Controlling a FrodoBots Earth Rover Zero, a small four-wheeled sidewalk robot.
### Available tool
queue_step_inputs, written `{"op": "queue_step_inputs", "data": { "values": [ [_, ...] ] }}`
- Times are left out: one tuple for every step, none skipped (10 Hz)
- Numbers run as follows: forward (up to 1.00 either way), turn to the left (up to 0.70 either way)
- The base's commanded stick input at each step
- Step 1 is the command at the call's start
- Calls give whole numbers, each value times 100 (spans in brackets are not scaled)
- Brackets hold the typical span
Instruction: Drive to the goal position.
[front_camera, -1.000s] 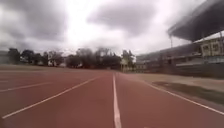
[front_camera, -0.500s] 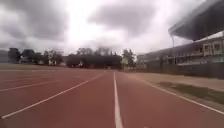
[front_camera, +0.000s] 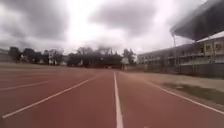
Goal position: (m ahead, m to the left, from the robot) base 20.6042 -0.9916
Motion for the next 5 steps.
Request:
{"op": "queue_step_inputs", "data": {
  "values": [
    [70, 0],
    [70, 0],
    [70, -35],
    [70, -35],
    [70, -35]
  ]
}}
